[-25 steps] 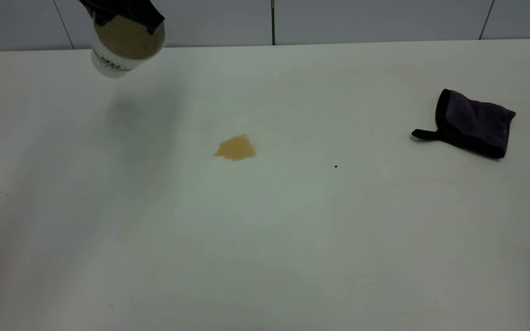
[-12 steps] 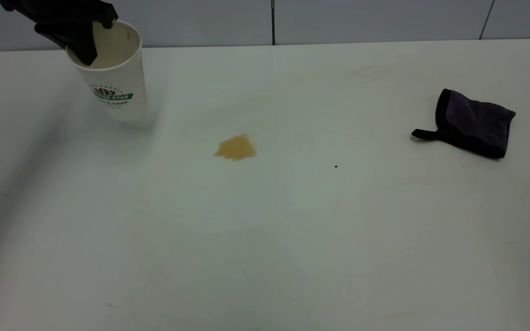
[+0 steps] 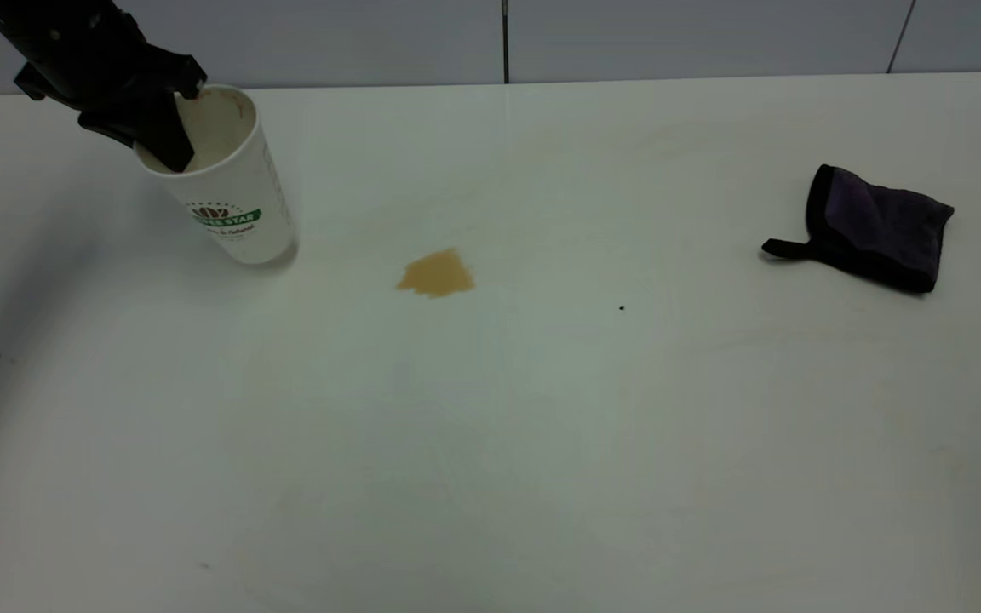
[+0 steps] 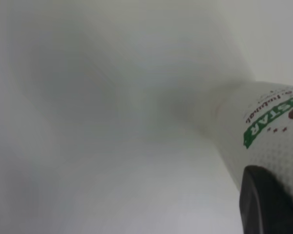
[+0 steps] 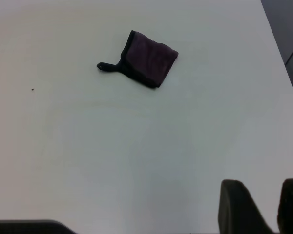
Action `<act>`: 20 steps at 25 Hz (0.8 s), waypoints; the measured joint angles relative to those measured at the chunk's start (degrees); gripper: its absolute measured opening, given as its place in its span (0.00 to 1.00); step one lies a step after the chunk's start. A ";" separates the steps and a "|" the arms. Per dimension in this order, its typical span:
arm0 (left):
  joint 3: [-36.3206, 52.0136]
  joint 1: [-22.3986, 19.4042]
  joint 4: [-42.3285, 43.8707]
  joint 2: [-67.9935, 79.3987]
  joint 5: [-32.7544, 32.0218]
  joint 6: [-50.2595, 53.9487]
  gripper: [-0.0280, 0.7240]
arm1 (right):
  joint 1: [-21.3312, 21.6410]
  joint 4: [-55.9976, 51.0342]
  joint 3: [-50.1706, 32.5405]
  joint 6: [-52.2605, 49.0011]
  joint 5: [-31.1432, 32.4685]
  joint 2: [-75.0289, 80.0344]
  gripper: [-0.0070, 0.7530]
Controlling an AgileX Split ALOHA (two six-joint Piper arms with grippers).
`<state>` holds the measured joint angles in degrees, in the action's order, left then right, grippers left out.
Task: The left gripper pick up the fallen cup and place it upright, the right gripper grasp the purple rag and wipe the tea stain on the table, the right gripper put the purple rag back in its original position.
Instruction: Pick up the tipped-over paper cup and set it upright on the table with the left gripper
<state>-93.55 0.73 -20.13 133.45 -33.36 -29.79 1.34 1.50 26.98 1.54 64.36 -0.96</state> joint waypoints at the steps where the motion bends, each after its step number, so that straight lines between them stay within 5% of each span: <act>1: 0.00 -0.17 -0.25 0.36 0.19 0.00 0.02 | 0.00 0.00 0.00 0.00 0.00 0.00 0.32; 6: 0.00 -0.76 -0.48 1.01 1.36 0.10 0.13 | 0.00 0.00 0.00 0.00 0.00 0.00 0.32; 16: 0.00 -1.62 -1.84 0.74 2.01 0.10 0.83 | 0.00 0.00 0.00 0.00 0.00 0.00 0.32; 20: 0.00 -1.69 -1.79 -3.63 0.59 0.04 0.92 | 0.00 0.00 0.00 0.00 0.00 0.00 0.32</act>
<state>-93.55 -0.96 -21.92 129.82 -32.77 -29.75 1.34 1.50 26.98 1.54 64.36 -0.96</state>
